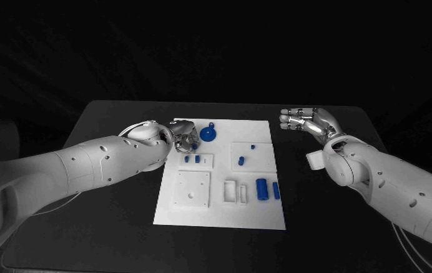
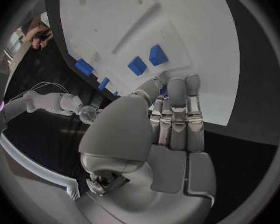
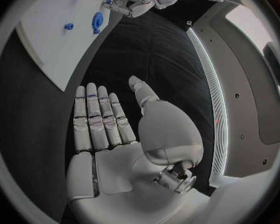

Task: Assemble the parts on the task board

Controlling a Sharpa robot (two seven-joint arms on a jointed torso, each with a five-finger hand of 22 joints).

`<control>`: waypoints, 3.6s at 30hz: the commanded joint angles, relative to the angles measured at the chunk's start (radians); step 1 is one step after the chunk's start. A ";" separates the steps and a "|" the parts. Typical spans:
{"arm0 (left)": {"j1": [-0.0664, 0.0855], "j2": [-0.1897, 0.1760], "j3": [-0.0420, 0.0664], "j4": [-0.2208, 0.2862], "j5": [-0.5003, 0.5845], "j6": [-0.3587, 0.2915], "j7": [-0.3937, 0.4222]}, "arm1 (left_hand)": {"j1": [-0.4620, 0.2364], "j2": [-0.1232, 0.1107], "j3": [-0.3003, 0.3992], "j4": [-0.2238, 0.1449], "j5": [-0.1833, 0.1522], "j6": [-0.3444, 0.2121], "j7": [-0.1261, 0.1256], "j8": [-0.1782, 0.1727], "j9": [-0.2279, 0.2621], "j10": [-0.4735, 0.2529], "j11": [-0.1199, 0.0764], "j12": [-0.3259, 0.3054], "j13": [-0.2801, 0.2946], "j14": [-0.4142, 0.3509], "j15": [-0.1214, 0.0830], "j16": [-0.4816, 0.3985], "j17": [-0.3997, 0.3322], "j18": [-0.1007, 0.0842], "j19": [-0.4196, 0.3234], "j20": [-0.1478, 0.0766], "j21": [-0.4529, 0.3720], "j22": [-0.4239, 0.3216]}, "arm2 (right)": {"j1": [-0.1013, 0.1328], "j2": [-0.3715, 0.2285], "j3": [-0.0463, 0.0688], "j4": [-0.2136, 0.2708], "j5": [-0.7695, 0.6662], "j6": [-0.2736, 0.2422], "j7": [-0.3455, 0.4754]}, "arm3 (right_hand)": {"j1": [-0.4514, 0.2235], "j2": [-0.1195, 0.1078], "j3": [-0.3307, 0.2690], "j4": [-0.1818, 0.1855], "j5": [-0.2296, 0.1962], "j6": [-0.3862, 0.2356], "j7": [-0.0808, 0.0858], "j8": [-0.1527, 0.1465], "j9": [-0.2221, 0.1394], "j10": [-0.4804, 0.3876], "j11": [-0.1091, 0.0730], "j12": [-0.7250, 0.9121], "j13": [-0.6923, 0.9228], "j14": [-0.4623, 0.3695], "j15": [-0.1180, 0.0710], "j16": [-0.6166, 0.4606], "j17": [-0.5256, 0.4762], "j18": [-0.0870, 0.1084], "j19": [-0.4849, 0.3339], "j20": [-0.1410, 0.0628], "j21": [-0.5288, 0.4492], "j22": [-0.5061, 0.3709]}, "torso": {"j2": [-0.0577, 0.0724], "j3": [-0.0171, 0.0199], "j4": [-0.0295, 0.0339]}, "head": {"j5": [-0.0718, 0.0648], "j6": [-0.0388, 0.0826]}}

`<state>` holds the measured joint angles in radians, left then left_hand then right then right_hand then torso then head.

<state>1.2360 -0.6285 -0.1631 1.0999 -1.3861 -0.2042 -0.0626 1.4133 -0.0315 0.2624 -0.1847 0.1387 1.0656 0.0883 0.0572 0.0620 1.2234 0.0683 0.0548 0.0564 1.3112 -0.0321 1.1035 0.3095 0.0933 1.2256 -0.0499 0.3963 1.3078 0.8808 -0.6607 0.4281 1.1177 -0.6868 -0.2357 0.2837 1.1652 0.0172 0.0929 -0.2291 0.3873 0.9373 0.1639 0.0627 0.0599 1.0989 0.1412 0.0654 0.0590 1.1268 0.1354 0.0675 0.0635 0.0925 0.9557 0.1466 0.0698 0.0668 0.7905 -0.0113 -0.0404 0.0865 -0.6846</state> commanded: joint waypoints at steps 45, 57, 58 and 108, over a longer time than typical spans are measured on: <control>0.006 -0.063 0.010 -0.040 0.115 -0.096 0.053 | 0.043 -0.021 -0.003 0.022 -0.030 -0.002 0.035 0.027 0.007 0.025 -0.004 0.025 0.007 -0.044 0.010 -0.052 -0.041 0.037 -0.014 0.021 -0.025 0.021 | 0.000 0.013 0.000 0.003 -0.165 0.028 -0.026 | 0.027 -0.021 0.148 -0.058 -0.017 0.071 -0.008 0.000 0.003 0.013 -0.010 -0.005 -0.002 0.059 -0.023 0.002 0.003 -0.002 0.053 -0.027 0.016 0.002 | 0.000 0.0001 -0.0009 | 0.003 0.012; 0.077 -0.130 0.020 -0.042 0.782 -0.090 0.290 | 0.022 0.021 -0.017 0.021 0.009 0.038 0.038 0.007 0.003 0.006 0.007 0.007 0.003 -0.123 0.027 -0.352 -0.155 -0.013 -0.128 0.016 -0.154 -0.043 | 0.022 0.066 0.001 -0.004 -0.672 0.078 -0.127 | 0.049 -0.070 0.276 -0.057 -0.039 0.154 -0.032 0.001 0.005 0.116 -0.056 -0.005 0.000 0.302 -0.119 0.071 0.074 0.021 0.290 -0.122 0.109 0.023 | -0.001 -0.0003 0.0007 | -0.004 0.027; 0.081 -0.139 0.020 -0.032 0.854 -0.072 0.306 | 0.016 0.023 -0.011 0.020 0.008 0.032 0.040 0.008 0.003 -0.008 0.011 0.009 0.003 -0.119 0.033 -0.404 -0.176 -0.011 -0.137 0.024 -0.175 -0.059 | 0.026 0.073 0.001 -0.005 -0.719 0.086 -0.138 | 0.054 -0.074 0.269 -0.056 -0.043 0.157 -0.033 0.001 0.005 0.117 -0.060 -0.005 0.000 0.352 -0.133 0.096 0.094 0.030 0.340 -0.135 0.134 0.033 | -0.001 -0.0009 0.0005 | -0.005 0.029; 0.101 -0.230 0.021 0.228 1.149 -0.024 0.447 | -0.017 0.065 -0.201 0.010 0.004 -0.021 0.054 0.007 0.001 -0.144 0.073 0.007 0.001 -0.175 0.158 -1.042 -0.244 0.002 -0.190 0.157 -0.322 -0.889 | 0.080 0.228 -0.120 -0.068 -1.337 0.145 -0.340 | 0.021 -0.110 0.355 -0.046 -0.122 0.177 -0.049 0.000 0.005 0.074 -0.063 -0.008 0.000 0.318 -0.153 0.757 0.523 0.060 0.542 -0.186 0.489 0.344 | -0.005 -0.0140 0.0025 | -0.003 0.041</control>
<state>1.3329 -0.8597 -0.1430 1.3236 -0.2470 -0.2271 0.3690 1.3986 0.0251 0.0635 -0.1733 0.1363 1.0464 0.1408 0.0666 0.0637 1.0844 0.1399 0.0664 0.0586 1.1413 0.1270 0.0676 0.0671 0.0930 1.0294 0.1070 0.0712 0.4193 0.9652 -0.4347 0.3105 1.0518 -2.0062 -0.0888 -0.0527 1.1947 -0.0945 0.4451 -0.2749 0.2700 1.1093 0.1141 0.0609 0.0645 1.1689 0.0786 0.0607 0.0604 1.4518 -0.0176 0.8189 0.5874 0.1612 1.4649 -0.0335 0.5541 0.4103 0.7865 -0.0250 -0.0380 0.0840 -0.6425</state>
